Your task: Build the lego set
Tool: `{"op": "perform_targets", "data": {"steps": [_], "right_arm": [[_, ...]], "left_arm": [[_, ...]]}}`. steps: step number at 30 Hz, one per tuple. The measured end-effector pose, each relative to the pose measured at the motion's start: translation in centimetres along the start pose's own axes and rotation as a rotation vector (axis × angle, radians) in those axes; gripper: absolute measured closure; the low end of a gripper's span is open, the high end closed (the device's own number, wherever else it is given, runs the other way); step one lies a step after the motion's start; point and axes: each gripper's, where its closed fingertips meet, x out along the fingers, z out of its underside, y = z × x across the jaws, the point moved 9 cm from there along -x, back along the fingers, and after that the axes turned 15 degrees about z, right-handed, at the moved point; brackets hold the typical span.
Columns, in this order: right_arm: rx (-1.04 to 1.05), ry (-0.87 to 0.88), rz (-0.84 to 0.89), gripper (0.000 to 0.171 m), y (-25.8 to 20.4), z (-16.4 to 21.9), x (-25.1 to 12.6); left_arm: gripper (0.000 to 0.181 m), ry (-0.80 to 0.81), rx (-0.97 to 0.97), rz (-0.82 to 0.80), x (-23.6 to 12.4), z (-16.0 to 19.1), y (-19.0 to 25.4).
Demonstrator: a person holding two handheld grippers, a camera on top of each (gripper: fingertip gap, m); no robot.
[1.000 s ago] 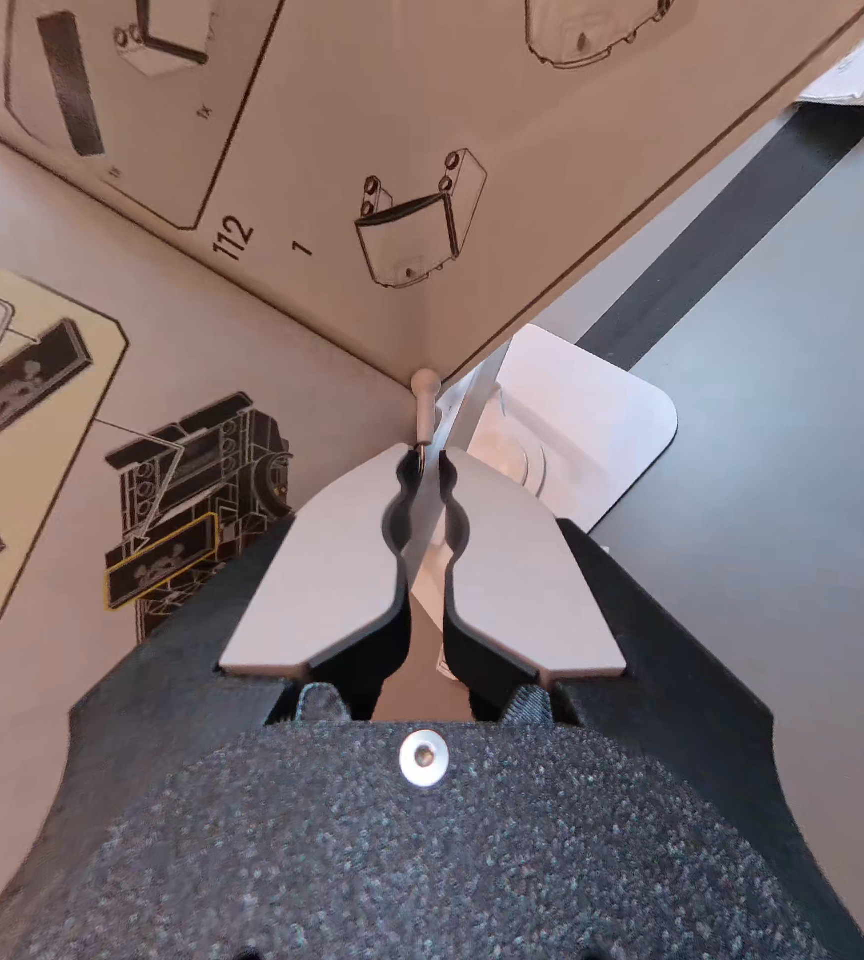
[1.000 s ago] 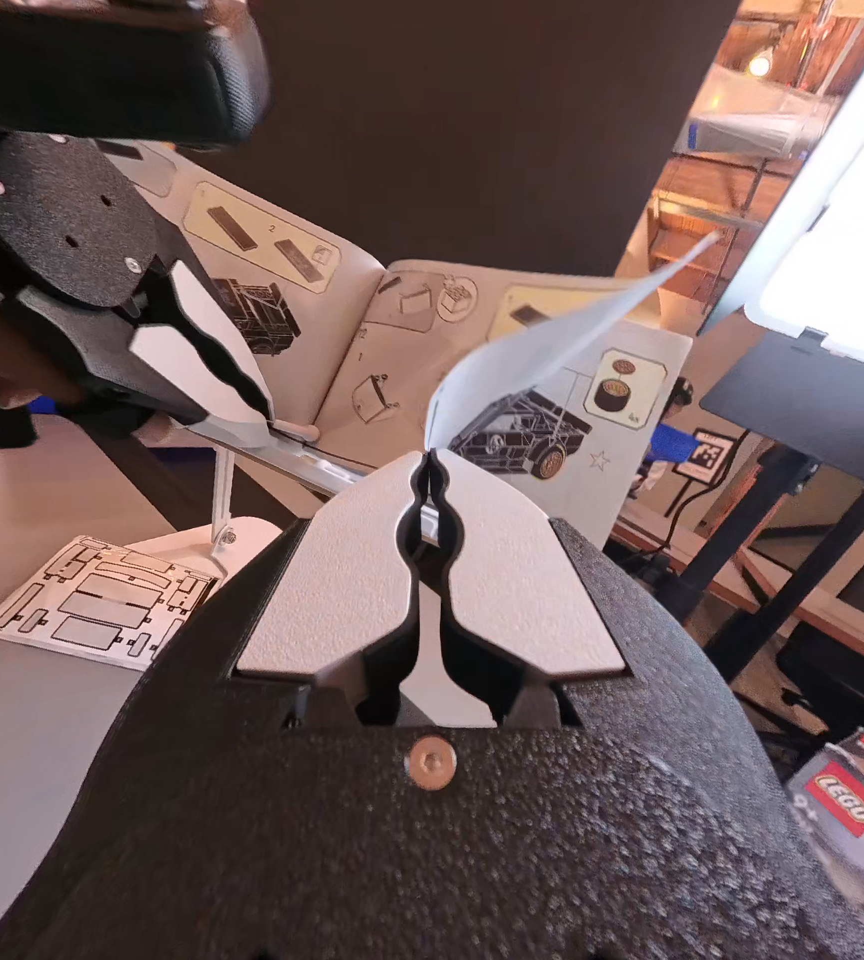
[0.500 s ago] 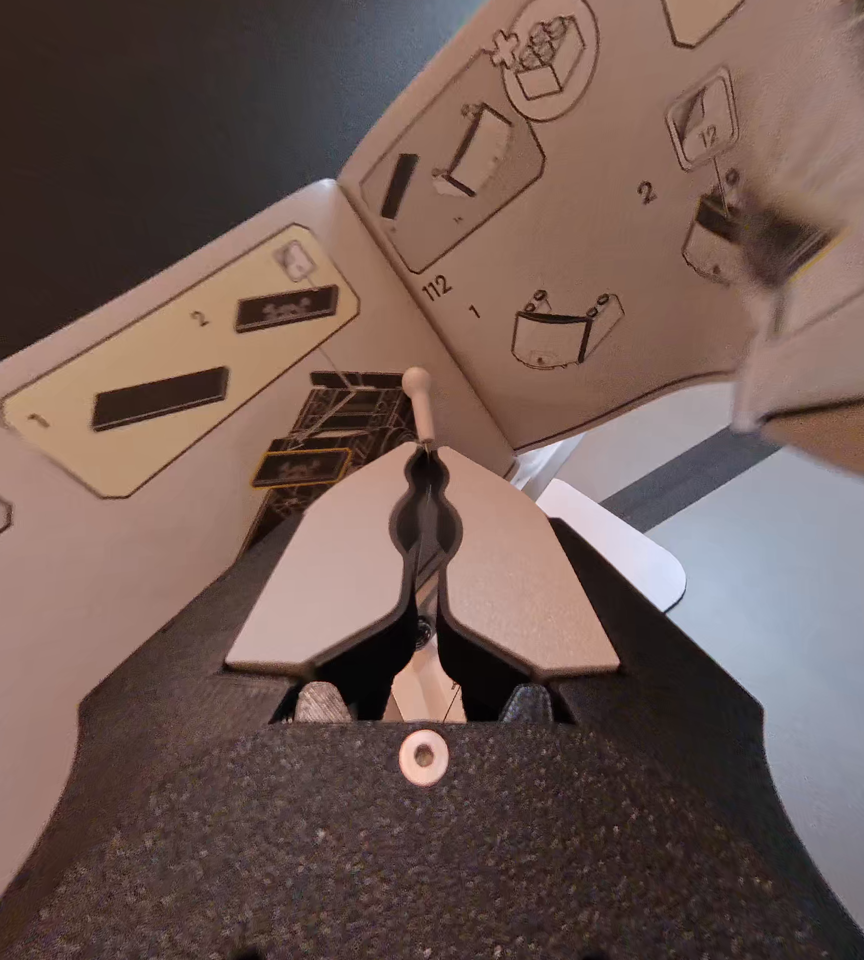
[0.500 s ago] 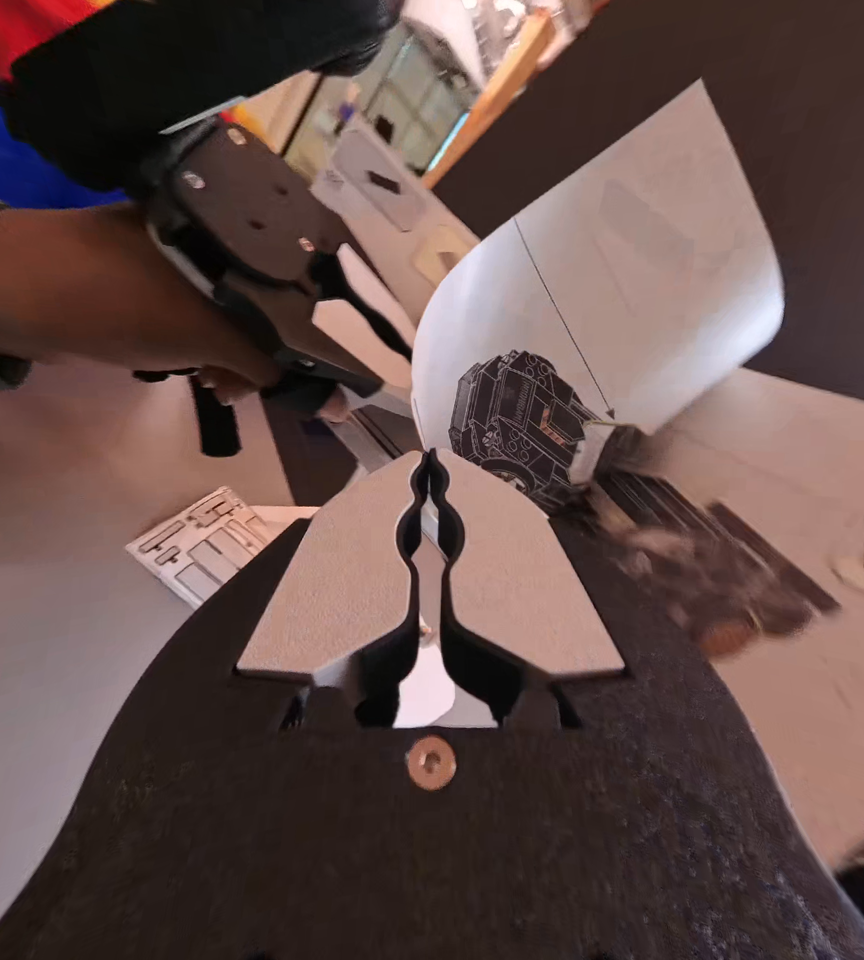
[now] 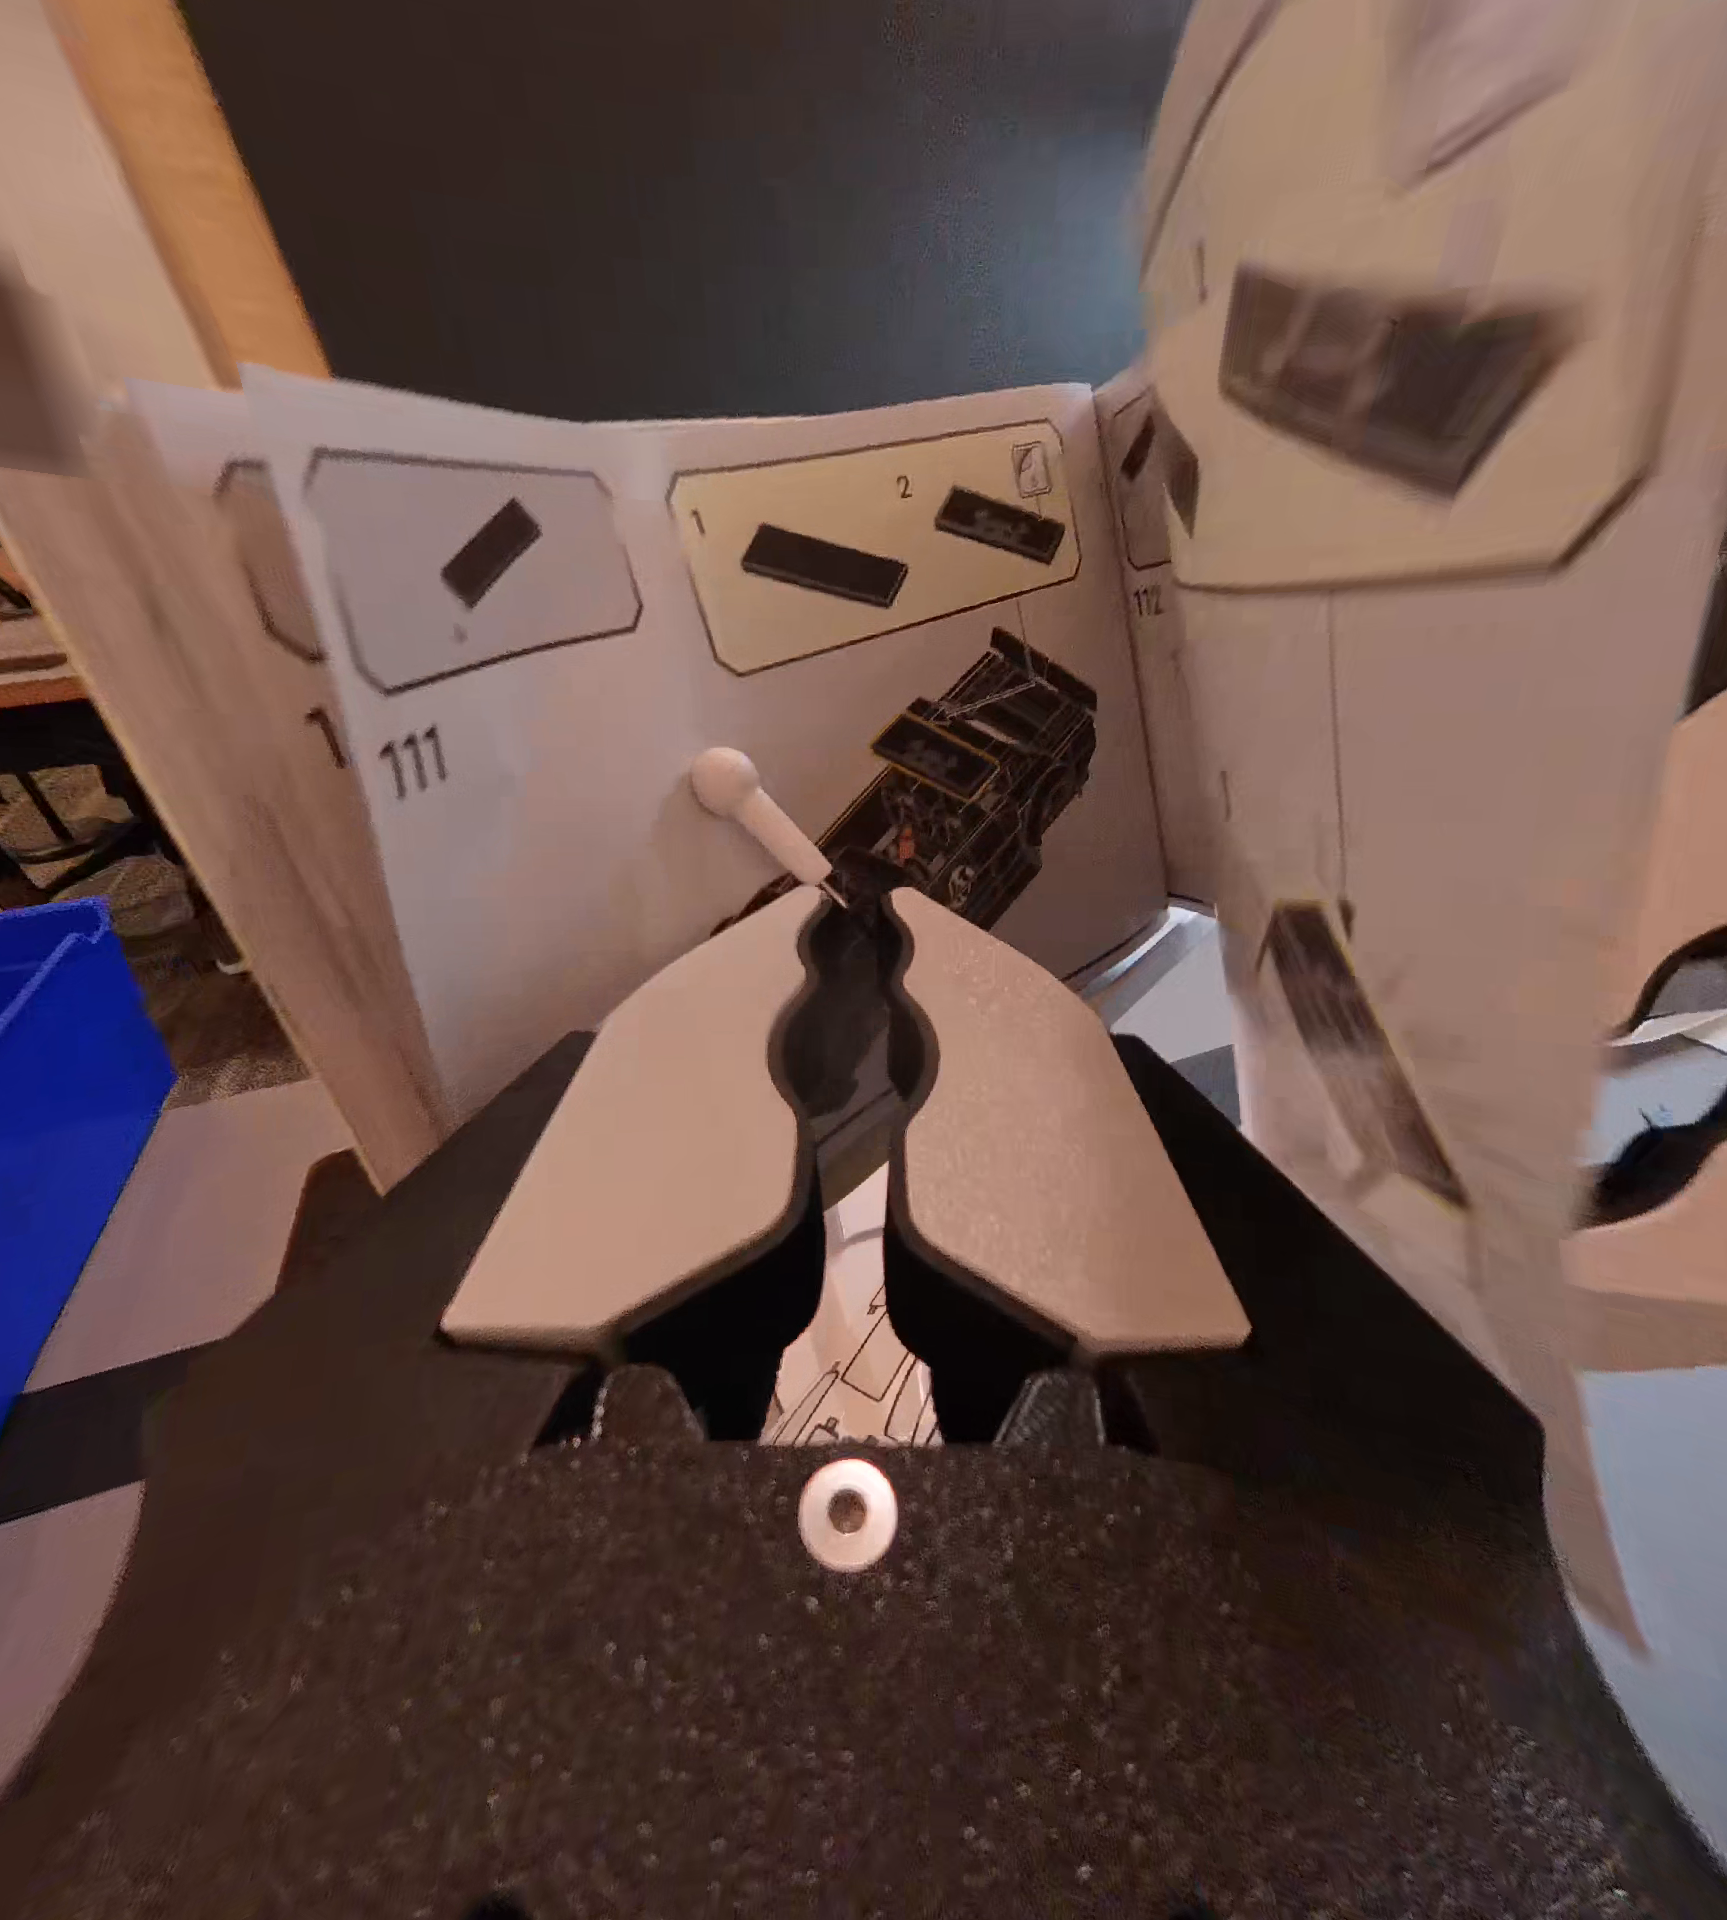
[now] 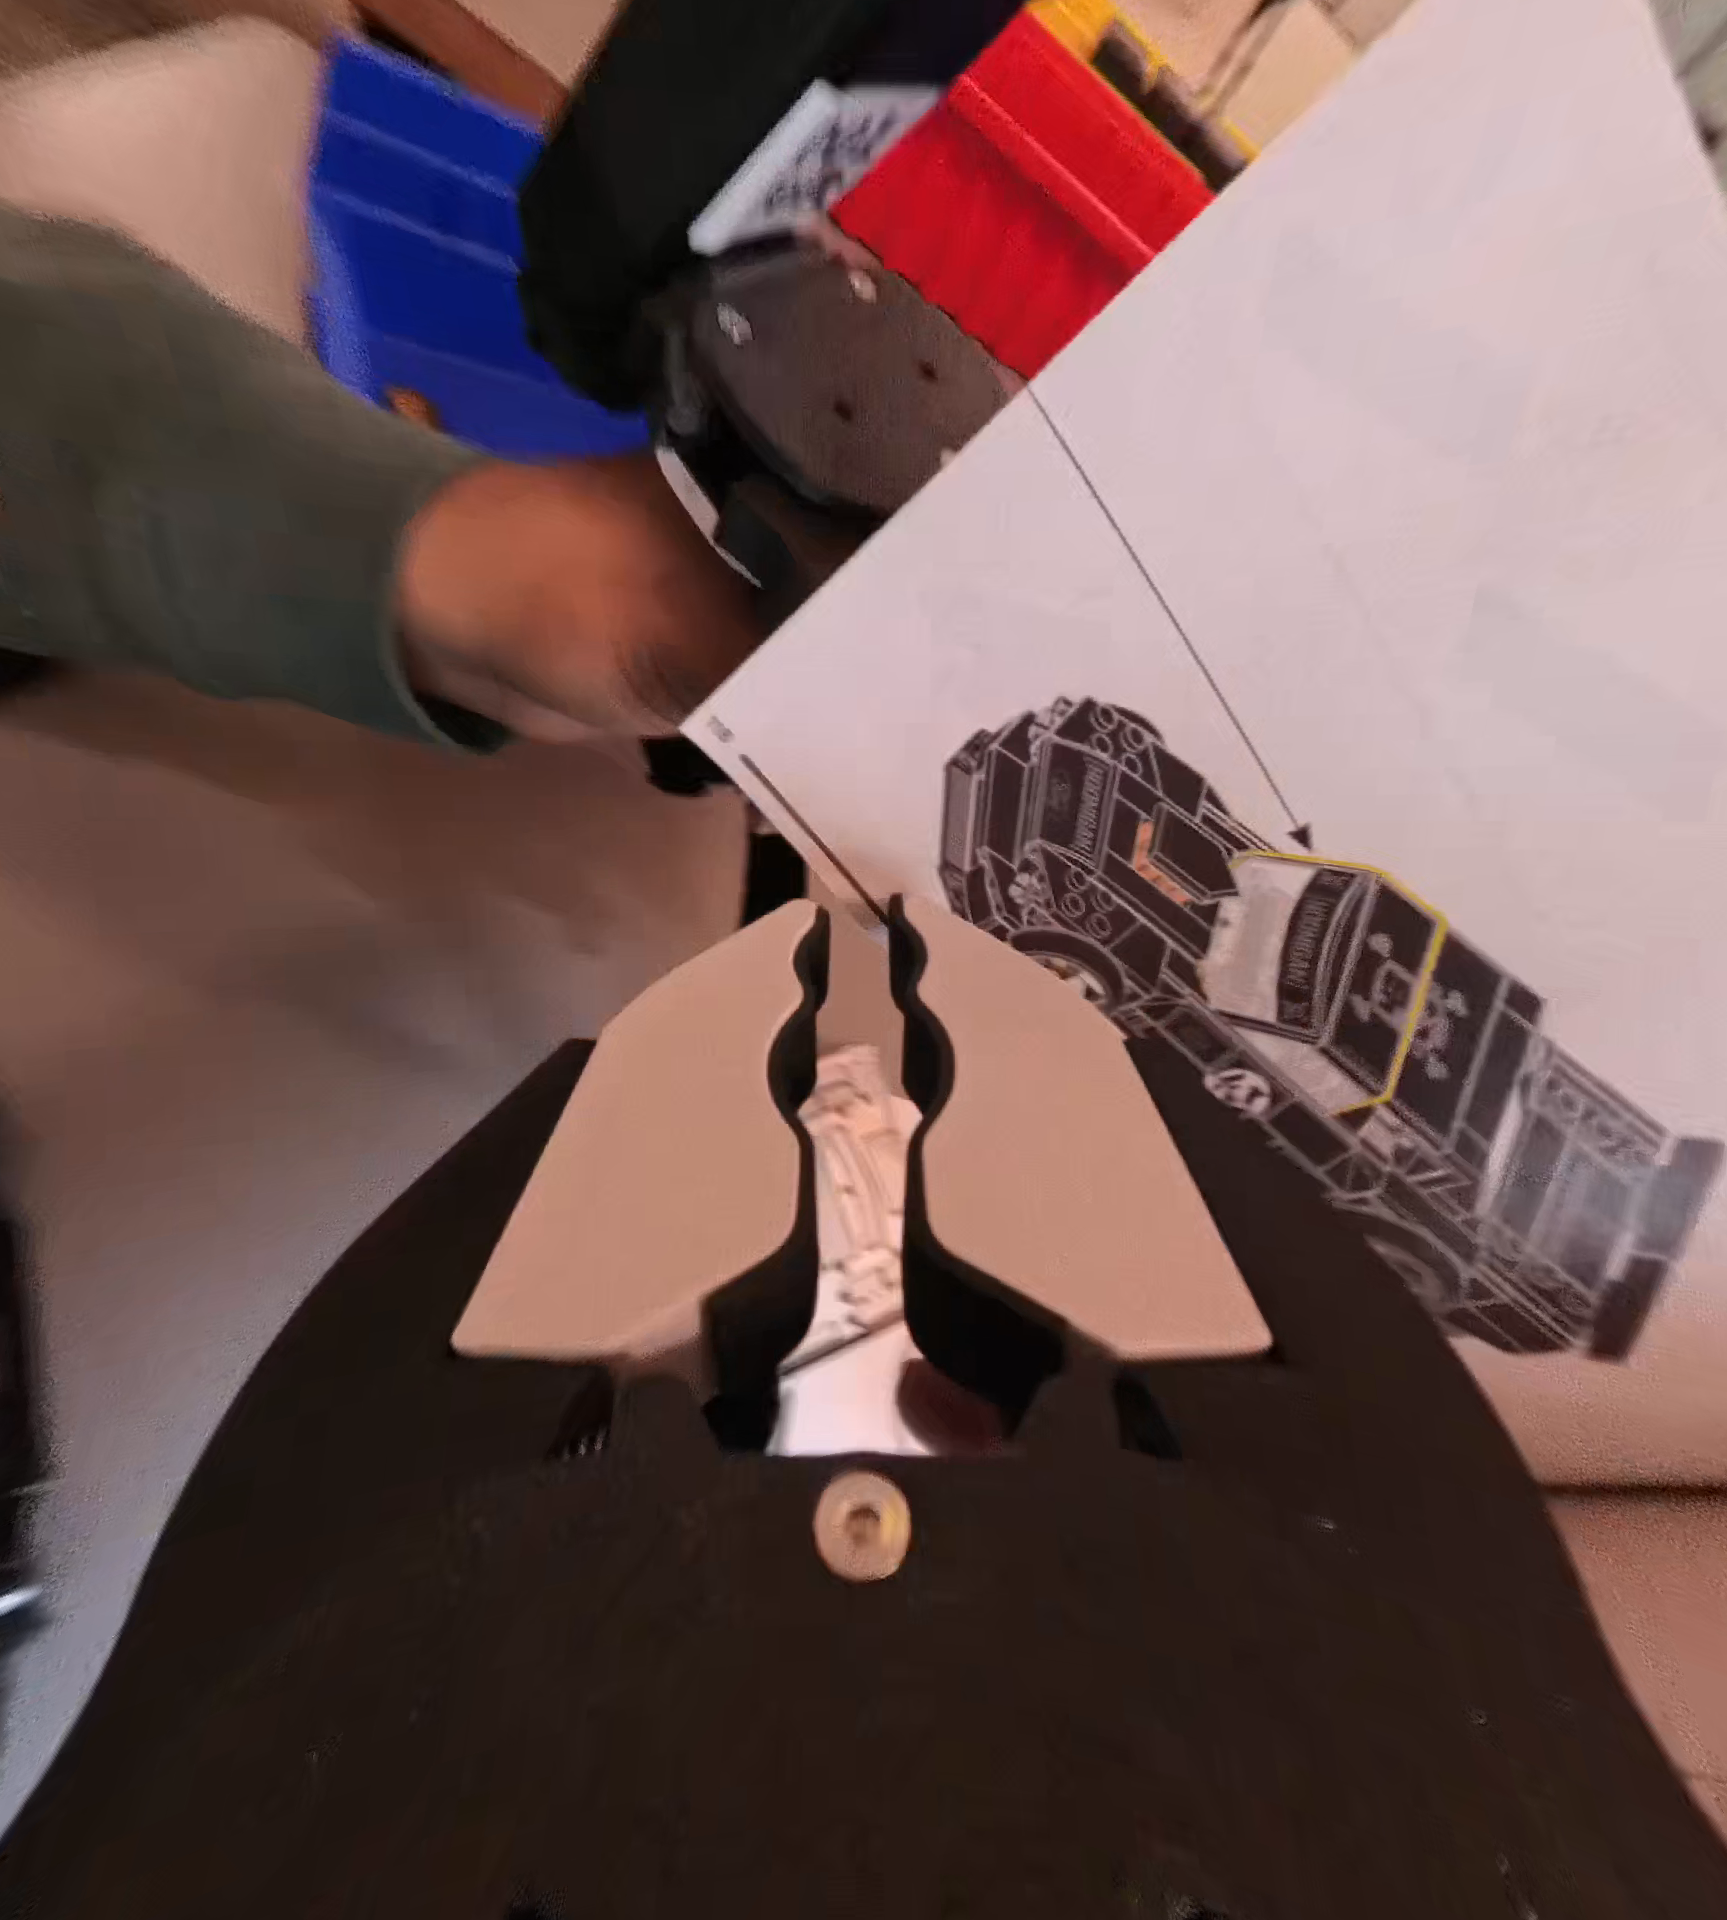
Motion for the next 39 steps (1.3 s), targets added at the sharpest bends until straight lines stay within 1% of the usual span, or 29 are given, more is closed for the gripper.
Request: {"op": "perform_targets", "data": {"steps": [1, 3, 5, 8, 10, 11, 13, 17, 24, 27, 29, 33, 36, 39], "right_arm": [[0.06, 0.026, -0.03, 0.157, 0.3, -0.3, -0.5], [0.158, 0.094, -0.004, 0.153, 1.3, -0.9, -2.1], [0.176, 0.093, 0.138, 0.152, 2.8, -0.8, -3.8], [0.051, -0.048, 0.461, 0.157, 5.0, 0.4, -6.1], [-0.025, -0.179, 0.588, 0.164, 5.9, 1.5, -6.7], [-0.052, -0.251, 0.621, 0.168, 6.2, 2.2, -6.5], [-0.083, -0.328, 0.602, 0.166, 6.0, 3.2, -5.4], [-0.195, -0.351, 0.554, 0.166, 4.6, 3.5, -2.4], [-0.296, -0.36, 0.499, 0.165, 3.9, 2.0, 0.7], [-0.261, -0.357, 0.491, 0.166, 4.2, 1.2, 1.5], [-0.236, -0.354, 0.489, 0.166, 4.5, 0.7, 2.1], [-0.202, -0.339, 0.467, 0.166, 4.6, -0.1, 3.4], [-0.14, -0.347, 0.459, 0.167, 4.6, -0.4, 4.1], [-0.022, -0.335, 0.436, 0.167, 4.5, -0.6, 4.6]], "left_arm": [[0.175, 0.006, -0.011, 0.004, -0.2, 0.1, -0.1], [0.175, 0.018, -0.03, 0.014, -0.4, 0.4, -0.2], [0.175, 0.032, -0.049, 0.023, -0.6, 0.6, -0.4], [0.174, 0.054, -0.082, 0.035, -0.7, 0.9, -0.5], [0.175, 0.068, -0.098, 0.042, -0.8, 0.9, -0.6], [0.175, 0.075, -0.105, 0.043, -0.7, 1.0, -0.6], [0.175, 0.089, -0.123, 0.046, -0.8, 1.1, -0.6], [0.175, 0.143, -0.225, 0.089, -1.3, 1.8, -0.9], [0.178, 0.278, -0.565, 0.246, -2.6, 4.2, -1.6], [0.18, 0.43, -0.85, 0.346, -2.8, 6.0, -1.8], [0.179, 0.521, -0.968, 0.379, -2.7, 7.1, -1.6], [0.179, 0.682, -1.116, 0.389, -2.4, 8.3, -0.8], [0.18, 0.75, -1.166, 0.335, -2.2, 9.2, -0.2], [0.18, 0.837, -1.196, 0.304, -2.0, 9.8, 0.8]]}}
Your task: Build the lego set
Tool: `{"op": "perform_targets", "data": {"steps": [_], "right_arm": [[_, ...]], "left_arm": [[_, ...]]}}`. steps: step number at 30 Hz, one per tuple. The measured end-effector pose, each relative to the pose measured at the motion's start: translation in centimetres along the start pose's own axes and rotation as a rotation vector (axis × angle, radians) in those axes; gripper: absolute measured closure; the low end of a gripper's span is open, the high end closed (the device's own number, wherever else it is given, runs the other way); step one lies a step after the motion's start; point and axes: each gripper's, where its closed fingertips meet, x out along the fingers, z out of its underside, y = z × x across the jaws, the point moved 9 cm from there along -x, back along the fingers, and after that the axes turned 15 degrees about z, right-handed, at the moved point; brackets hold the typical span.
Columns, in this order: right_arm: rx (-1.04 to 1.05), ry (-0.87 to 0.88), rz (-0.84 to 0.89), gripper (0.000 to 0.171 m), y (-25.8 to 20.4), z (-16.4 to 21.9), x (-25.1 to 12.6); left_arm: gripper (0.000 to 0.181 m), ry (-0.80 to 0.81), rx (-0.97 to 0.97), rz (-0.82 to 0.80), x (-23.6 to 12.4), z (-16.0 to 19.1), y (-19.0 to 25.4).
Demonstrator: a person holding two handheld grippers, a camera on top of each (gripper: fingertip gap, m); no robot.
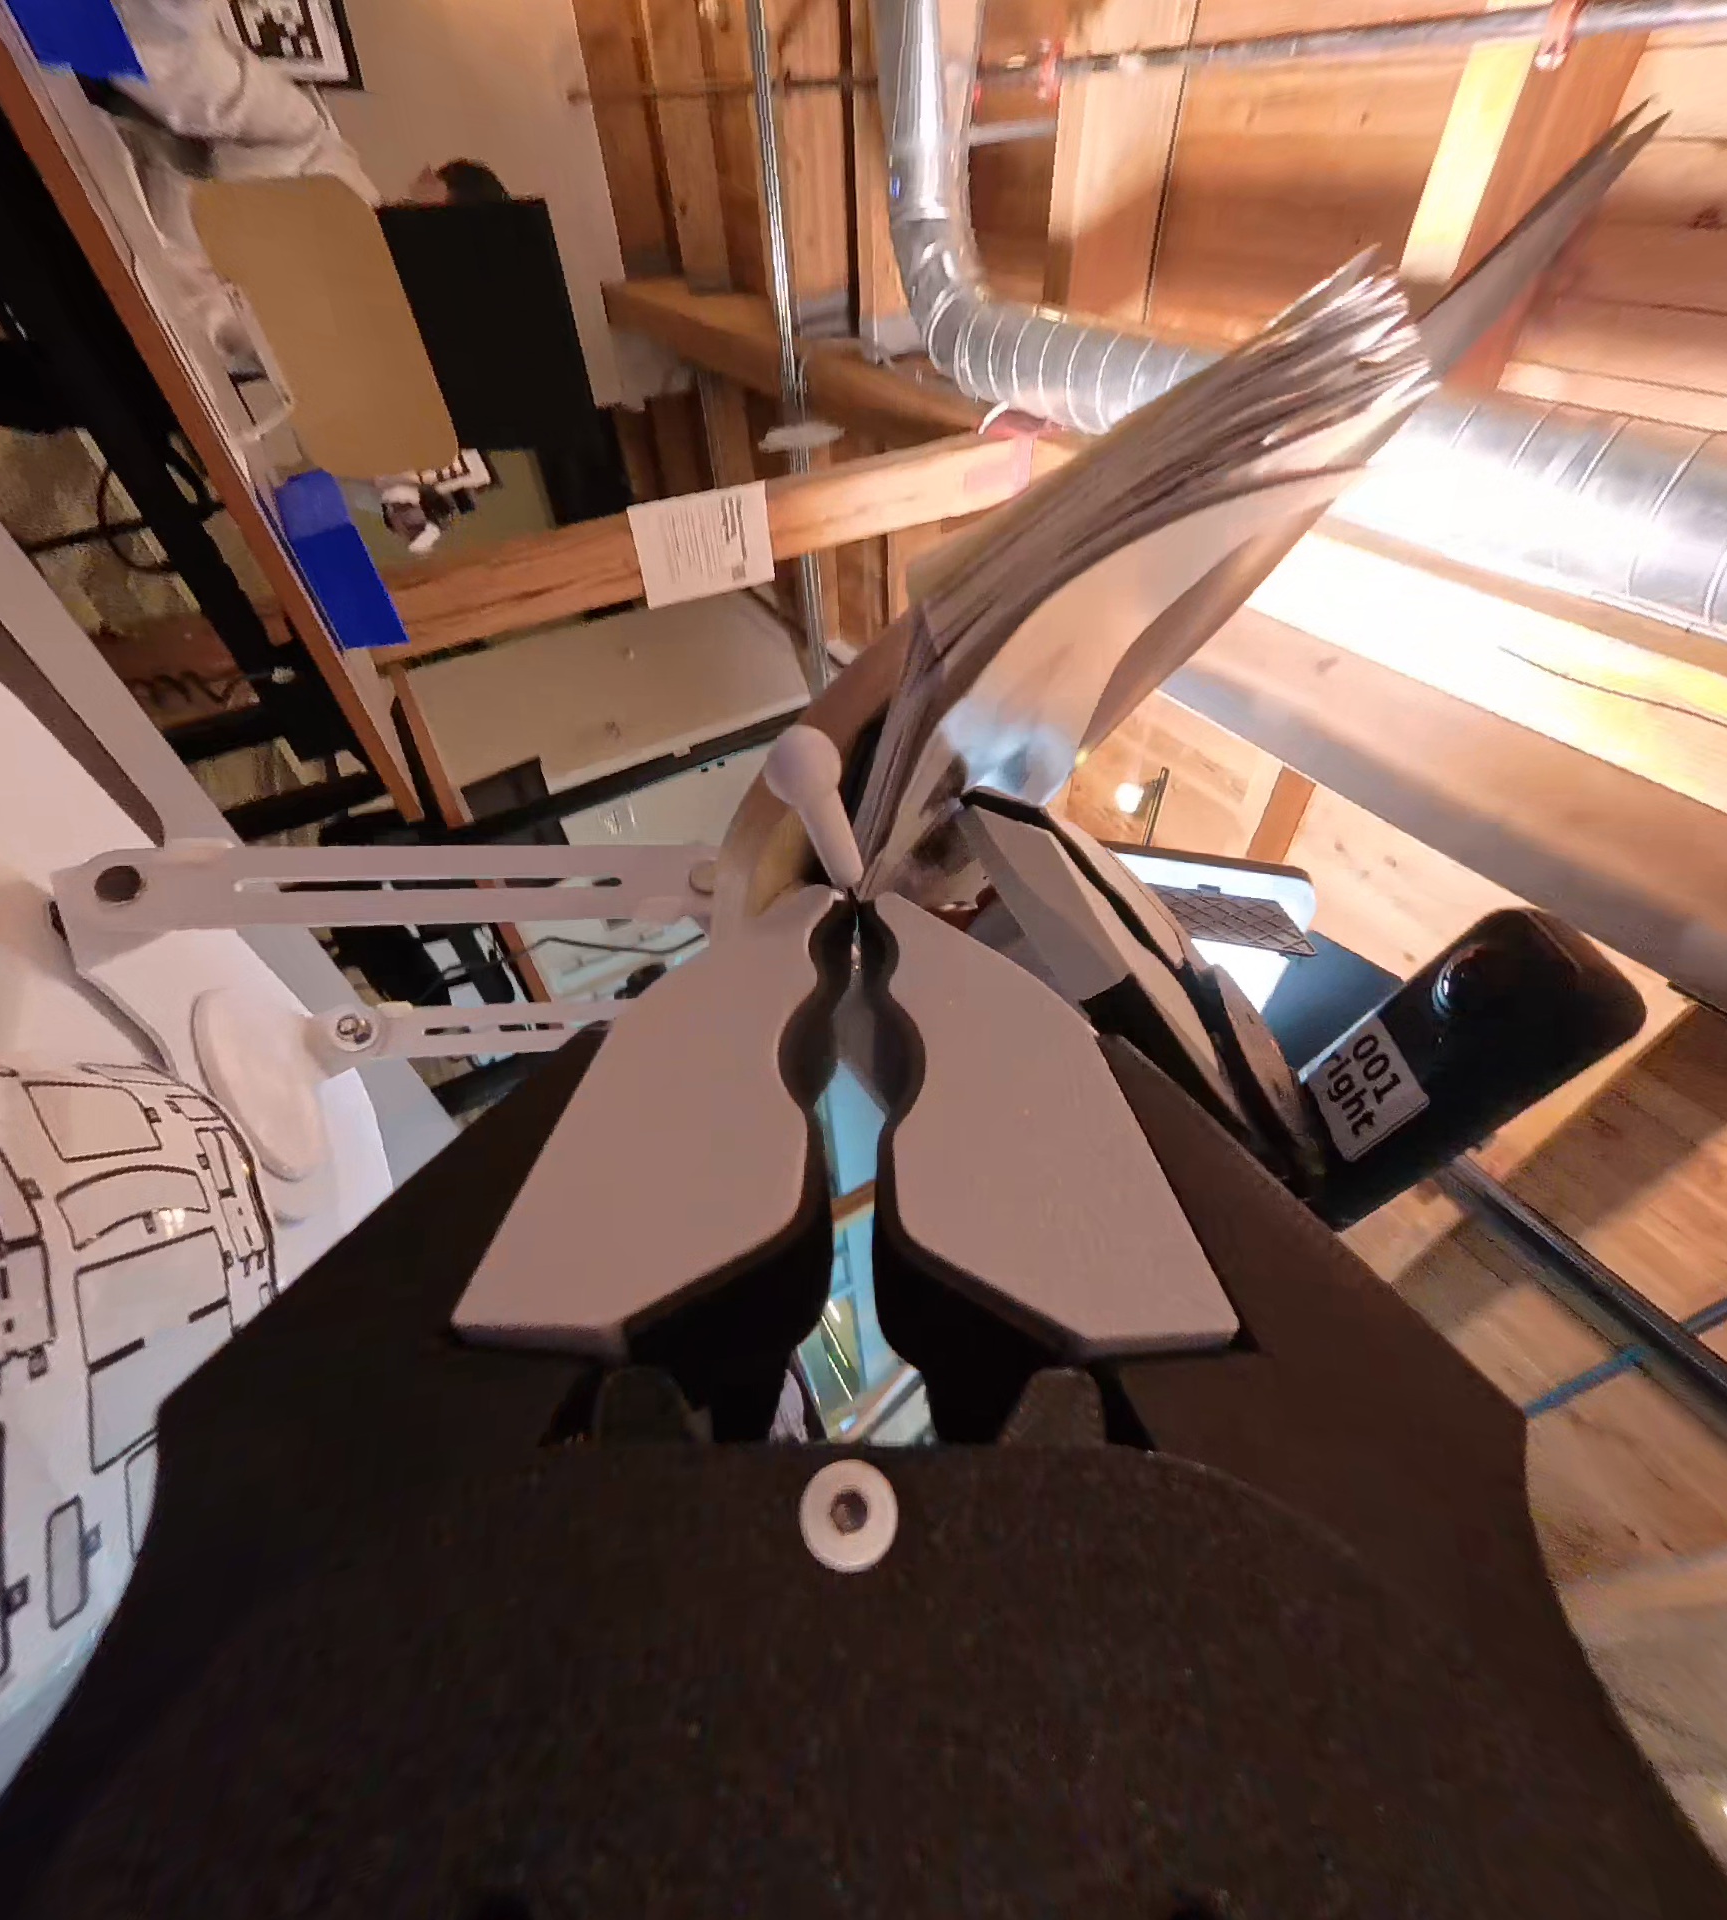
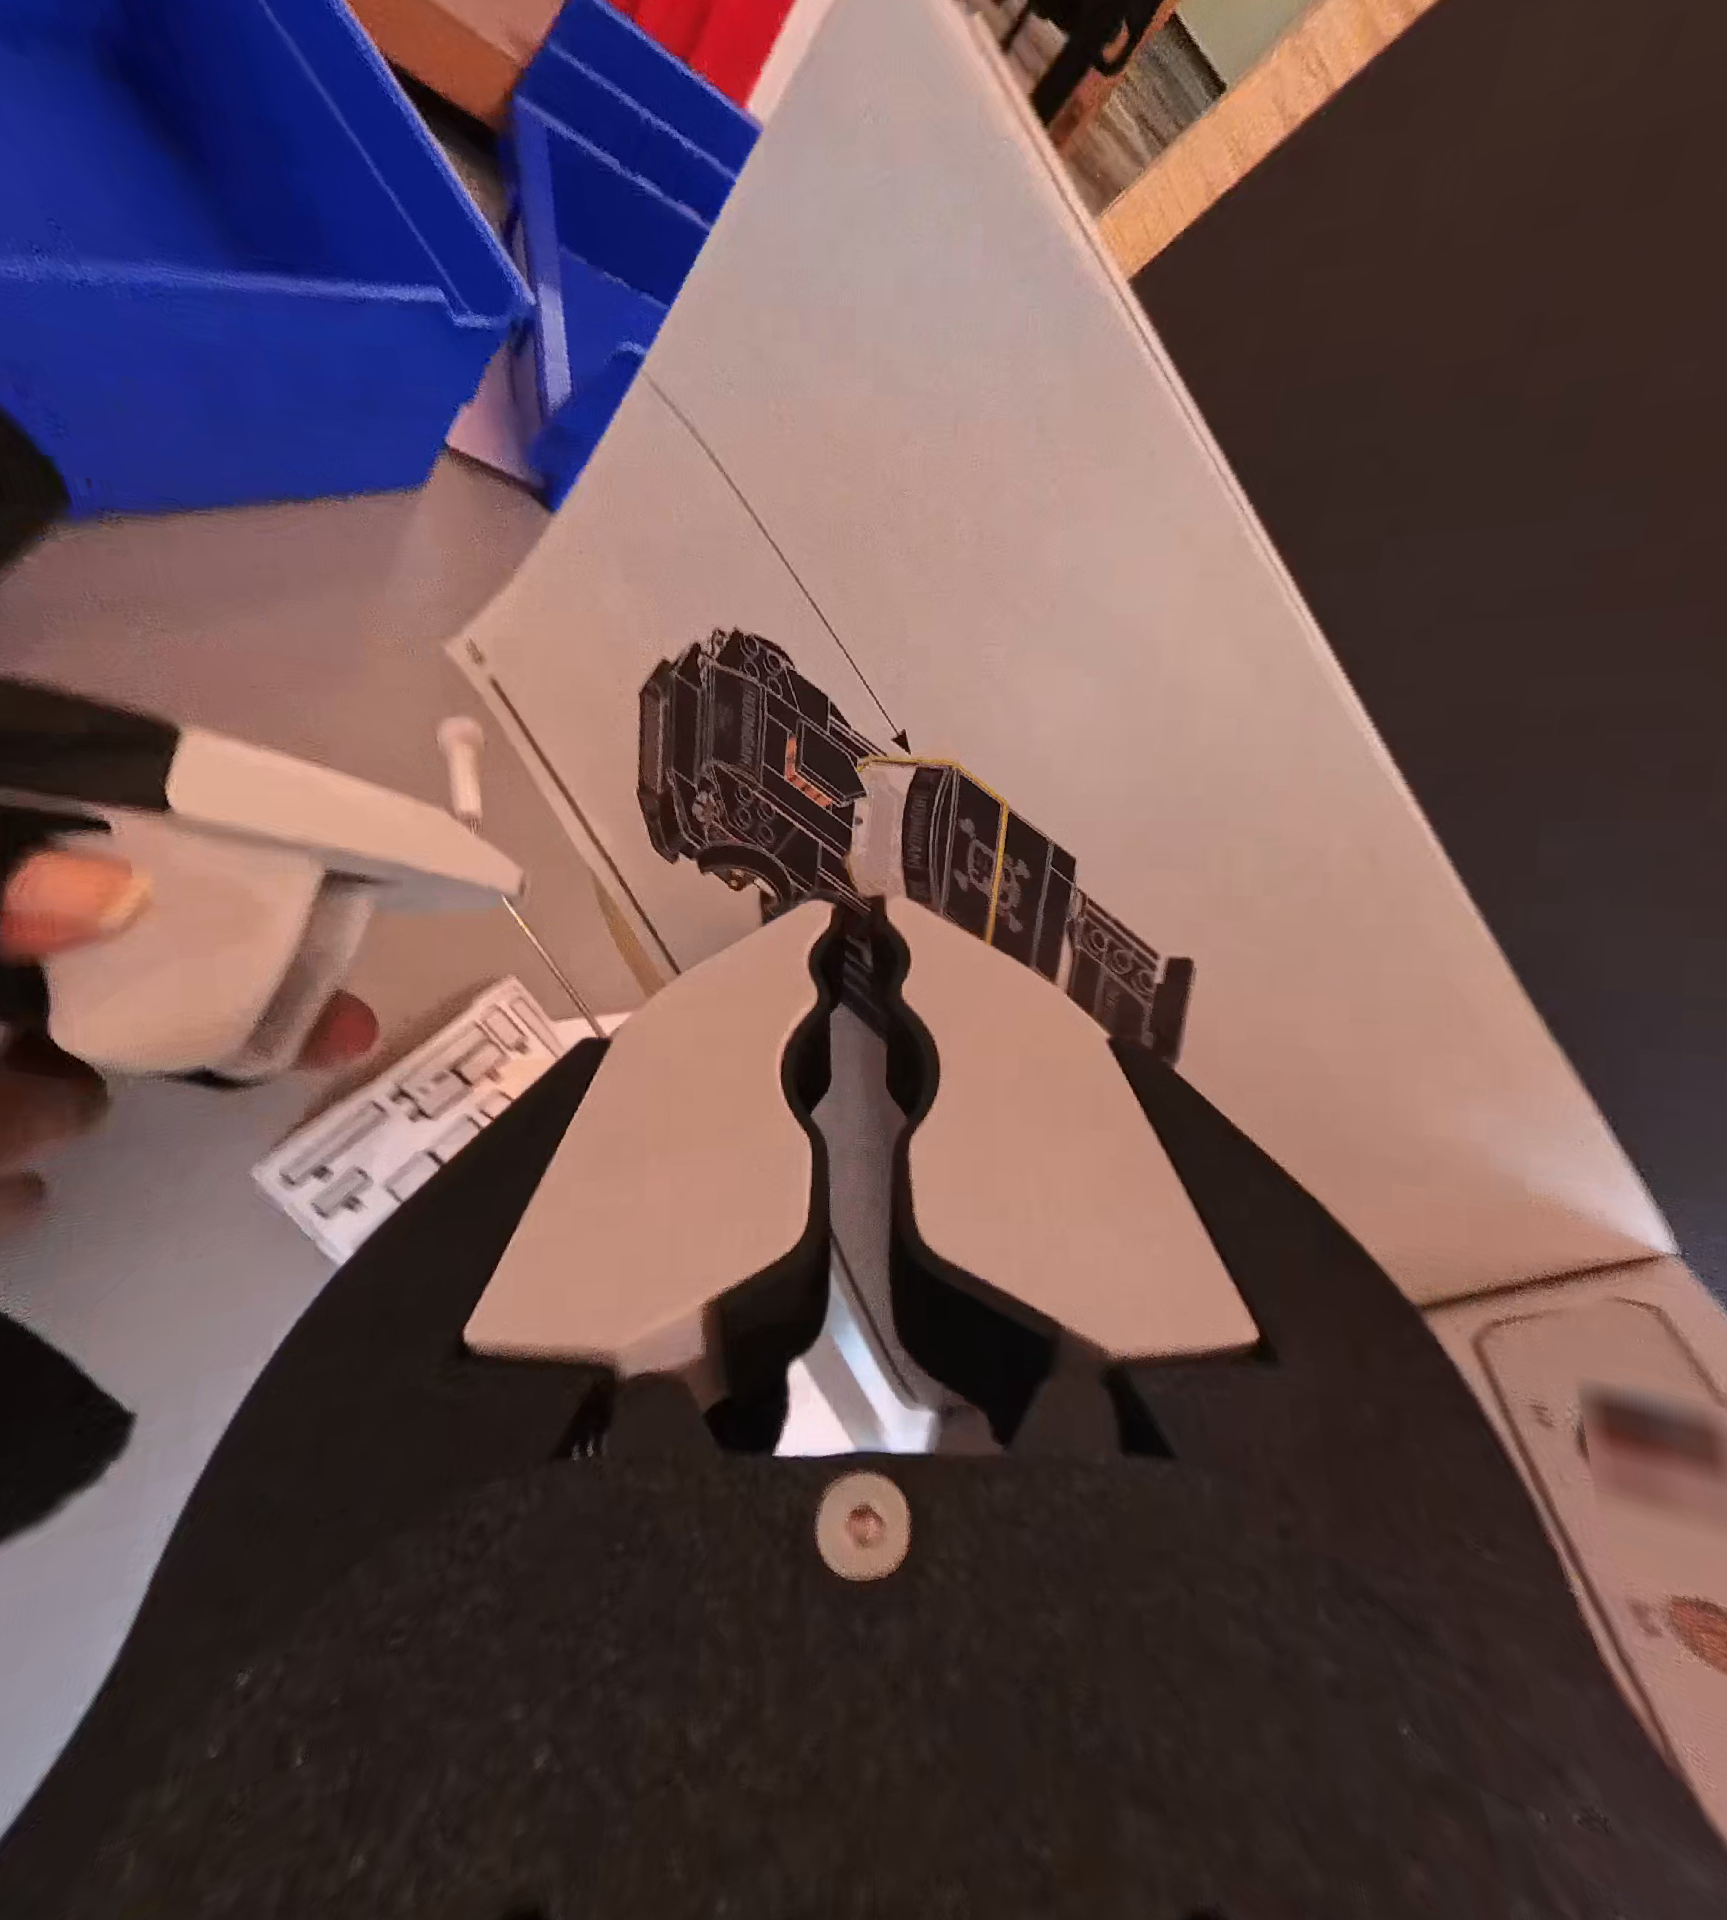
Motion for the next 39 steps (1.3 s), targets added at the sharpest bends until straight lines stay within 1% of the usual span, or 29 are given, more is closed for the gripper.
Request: {"op": "perform_targets", "data": {"steps": [2, 3, 5, 7, 10, 11, 12, 14, 17, 21, 24, 27, 30, 33, 36, 39], "right_arm": [[0.046, -0.01, -0.008, 0.167, 0.0, 0.0, 0.1], [0.056, -0.01, -0.009, 0.167, 0.0, 0.0, 0.1], [0.071, -0.001, -0.01, 0.168, 0.0, 0.1, 0.1], [0.078, 0.009, -0.008, 0.168, 0.0, 0.2, 0.1], [0.117, 0.02, -0.031, 0.168, 0.2, 0.4, 0.1], [0.139, 0.016, -0.034, 0.168, 0.3, 0.5, 0.1], [0.157, 0.0, -0.028, 0.171, 0.6, 0.7, -0.1], [0.206, -0.038, -0.026, 0.171, 1.4, 1.4, -0.9], [0.312, -0.048, -0.006, 0.171, 2.5, 3.0, -3.1], [0.272, -0.07, 0.108, 0.171, 3.2, 6.1, -4.7], [0.294, -0.08, 0.144, 0.171, 3.1, 7.9, -4.7], [0.382, -0.037, 0.138, 0.171, 3.0, 9.1, -4.6], [0.456, -0.007, 0.099, 0.171, 2.7, 9.9, -4.1], [0.482, 0.005, 0.087, 0.171, 2.4, 10.3, -3.9], [0.484, 0.006, 0.083, 0.171, 2.2, 10.5, -4.1], [0.483, 0.02, 0.097, 0.171, 2.2, 10.9, -5.0]], "left_arm": [[0.18, 0.008, 0.047, -0.014, -0.1, 0.4, 0.3], [0.18, -0.015, 0.084, -0.03, 0.0, 0.4, 0.6], [0.18, -0.112, 0.244, -0.08, 0.8, 0.0, 1.9], [0.18, -0.258, 0.463, -0.131, 2.5, -0.4, 3.4], [0.18, -0.561, 0.816, -0.214, 5.9, -0.6, 5.1], [0.18, -0.651, 0.891, -0.23, 7.0, -0.4, 5.3], [0.18, -0.726, 0.96, -0.262, 7.9, -0.3, 5.4], [0.18, -0.876, 1.073, -0.269, 9.2, 0.2, 5.6], [0.179, -1.001, 1.252, -0.303, 10.1, 1.0, 5.7], [0.18, -1.065, 1.313, -0.295, 10.6, 2.2, 5.5], [0.18, -1.177, 1.411, -0.292, 11.2, 3.9, 5.0], [0.179, -1.339, 1.55, -0.304, 11.6, 5.5, 4.2], [0.179, -1.471, 1.671, -0.299, 11.7, 6.3, 3.8], [0.179, -1.579, 1.735, -0.293, 11.6, 6.9, 3.4], [0.179, -1.603, 1.754, -0.293, 11.8, 6.9, 3.4], [0.176, -1.548, 1.691, -0.269, 11.6, 6.7, 3.6]]}}
